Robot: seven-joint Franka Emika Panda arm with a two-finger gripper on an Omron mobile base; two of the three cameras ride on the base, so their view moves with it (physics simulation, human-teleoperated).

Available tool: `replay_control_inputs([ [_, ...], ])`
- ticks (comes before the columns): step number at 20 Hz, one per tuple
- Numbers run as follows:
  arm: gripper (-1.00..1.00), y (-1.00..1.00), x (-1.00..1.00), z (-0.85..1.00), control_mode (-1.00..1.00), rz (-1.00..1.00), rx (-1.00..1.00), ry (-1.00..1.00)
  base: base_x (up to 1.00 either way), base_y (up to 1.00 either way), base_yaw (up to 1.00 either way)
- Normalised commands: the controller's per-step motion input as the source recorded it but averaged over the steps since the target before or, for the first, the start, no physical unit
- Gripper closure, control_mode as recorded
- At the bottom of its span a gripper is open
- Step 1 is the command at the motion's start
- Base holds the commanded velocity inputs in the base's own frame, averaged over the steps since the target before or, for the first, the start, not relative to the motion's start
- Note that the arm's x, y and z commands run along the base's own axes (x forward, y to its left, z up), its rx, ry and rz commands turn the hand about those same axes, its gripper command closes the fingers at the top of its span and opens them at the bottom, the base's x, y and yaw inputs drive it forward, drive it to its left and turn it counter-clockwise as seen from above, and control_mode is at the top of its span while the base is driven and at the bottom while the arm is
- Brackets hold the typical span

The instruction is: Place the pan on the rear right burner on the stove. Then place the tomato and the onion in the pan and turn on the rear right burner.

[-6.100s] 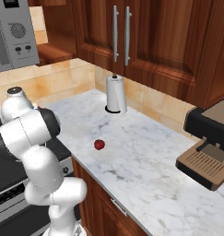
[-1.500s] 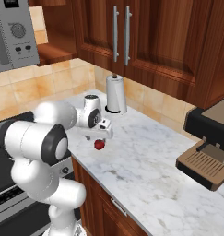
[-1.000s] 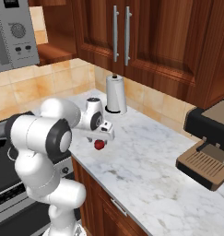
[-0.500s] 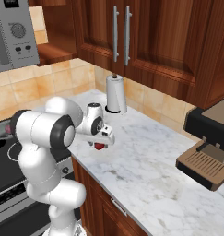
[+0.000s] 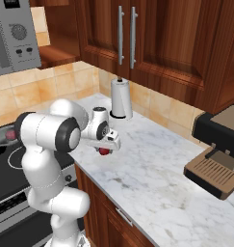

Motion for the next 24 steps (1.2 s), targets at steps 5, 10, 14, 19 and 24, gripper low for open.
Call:
replay_control_inputs([
  [5, 1.00, 0.05, -0.47, 0.54, -1.00, 0.00, 0.00, -0.03, 0.00, 0.00, 0.00],
  [10, 1.00, 0.06, -0.46, 0.67, -1.00, 0.01, 0.00, -0.02, 0.00, 0.00, 0.00],
  [14, 1.00, 0.11, -0.50, 0.49, -1.00, 0.03, 0.00, 0.00, 0.00, 0.00, 0.00],
  [19, 1.00, 0.13, -0.49, 0.43, -1.00, 0.04, 0.00, 0.00, 0.00, 0.00, 0.00],
  [24, 1.00, 0.04, -0.48, 0.34, -1.00, 0.04, 0.00, 0.00, 0.00, 0.00, 0.00],
])
